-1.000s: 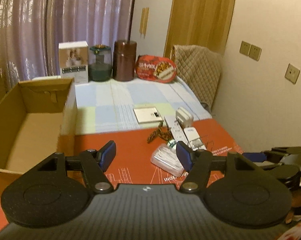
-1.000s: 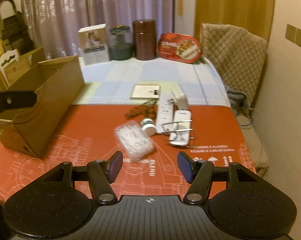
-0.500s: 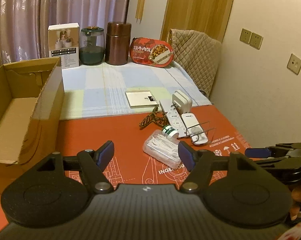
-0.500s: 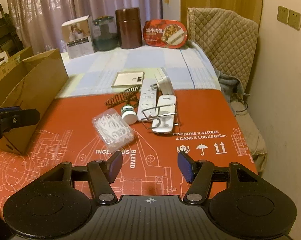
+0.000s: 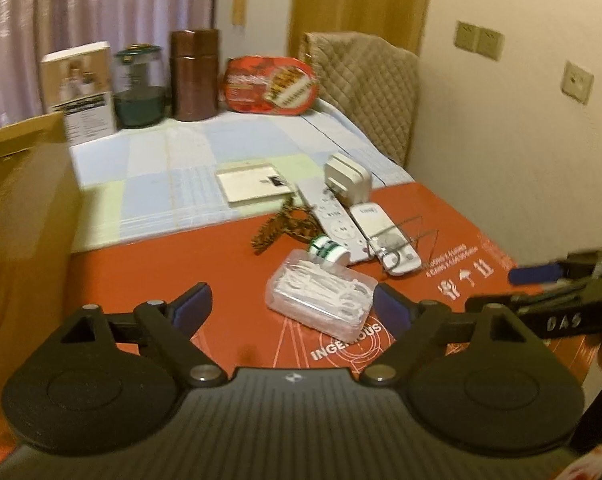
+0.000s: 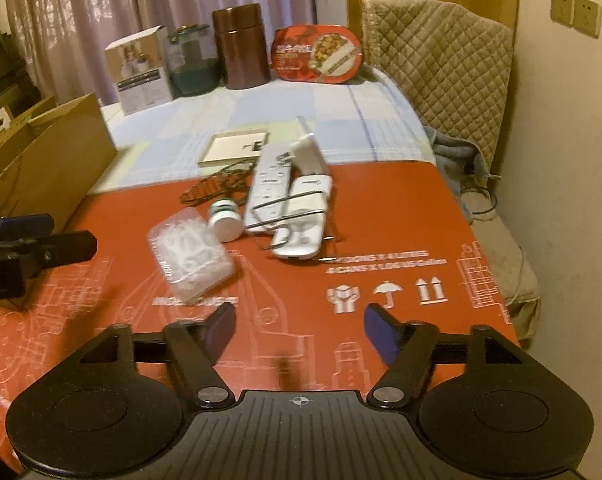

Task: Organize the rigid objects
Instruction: 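Grasp the clear box of floss picks with the left gripper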

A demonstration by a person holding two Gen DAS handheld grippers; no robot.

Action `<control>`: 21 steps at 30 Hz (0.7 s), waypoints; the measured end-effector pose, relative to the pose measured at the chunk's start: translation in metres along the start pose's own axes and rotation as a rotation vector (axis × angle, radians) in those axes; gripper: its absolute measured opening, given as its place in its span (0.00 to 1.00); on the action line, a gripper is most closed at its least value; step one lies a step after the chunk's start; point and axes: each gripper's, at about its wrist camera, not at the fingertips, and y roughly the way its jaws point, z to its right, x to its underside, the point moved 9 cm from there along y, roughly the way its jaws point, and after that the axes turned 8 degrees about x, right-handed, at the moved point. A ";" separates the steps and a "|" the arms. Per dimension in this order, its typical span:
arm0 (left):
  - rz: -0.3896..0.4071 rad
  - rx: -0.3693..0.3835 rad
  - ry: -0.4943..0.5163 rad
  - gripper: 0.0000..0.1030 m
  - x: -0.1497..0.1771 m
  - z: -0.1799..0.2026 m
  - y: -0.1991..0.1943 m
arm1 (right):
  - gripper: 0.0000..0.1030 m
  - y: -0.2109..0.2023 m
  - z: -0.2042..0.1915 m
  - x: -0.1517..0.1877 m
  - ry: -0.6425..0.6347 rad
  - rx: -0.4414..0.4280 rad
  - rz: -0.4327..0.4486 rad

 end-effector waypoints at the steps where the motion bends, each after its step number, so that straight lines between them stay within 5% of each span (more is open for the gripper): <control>1: -0.006 0.013 0.018 0.86 0.001 0.002 0.008 | 0.73 0.003 0.004 -0.001 0.004 0.007 0.001; 8: -0.085 0.091 0.178 0.96 0.011 0.013 0.059 | 0.74 0.023 0.021 -0.007 0.024 0.010 0.000; 15: -0.127 0.124 0.212 0.96 0.016 0.006 0.094 | 0.74 0.036 0.017 -0.016 0.026 -0.012 -0.004; 21: -0.141 0.161 0.180 0.81 0.014 0.004 0.100 | 0.74 0.042 0.006 -0.024 0.005 -0.022 0.014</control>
